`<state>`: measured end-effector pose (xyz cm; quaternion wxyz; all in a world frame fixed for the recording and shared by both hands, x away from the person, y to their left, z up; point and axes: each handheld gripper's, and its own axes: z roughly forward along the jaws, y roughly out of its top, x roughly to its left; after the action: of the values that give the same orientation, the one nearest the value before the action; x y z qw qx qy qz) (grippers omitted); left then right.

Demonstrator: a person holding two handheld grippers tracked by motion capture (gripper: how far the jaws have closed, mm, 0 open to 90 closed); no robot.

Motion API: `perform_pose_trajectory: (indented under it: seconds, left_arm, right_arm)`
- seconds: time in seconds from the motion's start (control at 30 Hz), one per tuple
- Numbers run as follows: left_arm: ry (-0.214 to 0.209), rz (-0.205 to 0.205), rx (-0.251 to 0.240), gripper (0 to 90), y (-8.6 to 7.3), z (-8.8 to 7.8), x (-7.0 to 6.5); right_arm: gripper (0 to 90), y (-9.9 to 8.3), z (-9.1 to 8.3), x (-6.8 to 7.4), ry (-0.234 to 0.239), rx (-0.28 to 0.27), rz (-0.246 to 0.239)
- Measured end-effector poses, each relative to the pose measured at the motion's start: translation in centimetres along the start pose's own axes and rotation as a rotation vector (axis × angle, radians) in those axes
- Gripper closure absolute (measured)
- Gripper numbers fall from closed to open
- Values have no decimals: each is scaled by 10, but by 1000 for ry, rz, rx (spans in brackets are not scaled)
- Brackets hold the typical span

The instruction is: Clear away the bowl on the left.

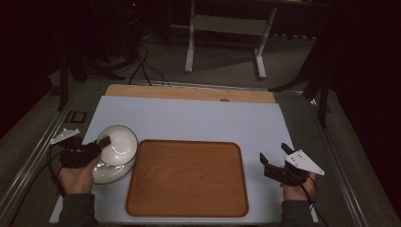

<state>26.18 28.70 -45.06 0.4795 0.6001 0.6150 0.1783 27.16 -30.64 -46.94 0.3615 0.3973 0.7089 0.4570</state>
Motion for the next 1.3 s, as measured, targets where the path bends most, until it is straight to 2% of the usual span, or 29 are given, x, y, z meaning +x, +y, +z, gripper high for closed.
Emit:
perform_pose_trajectory:
  seconds: [0.37,1.3]
  left_arm:
    - [-26,25,8,808,1,7,-15]
    - [-66,67,37,807,0,20,-36]
  right_arm:
    - [140,0,0,0,1,1,-1]
    - [140,0,1,0,2,2,-4]
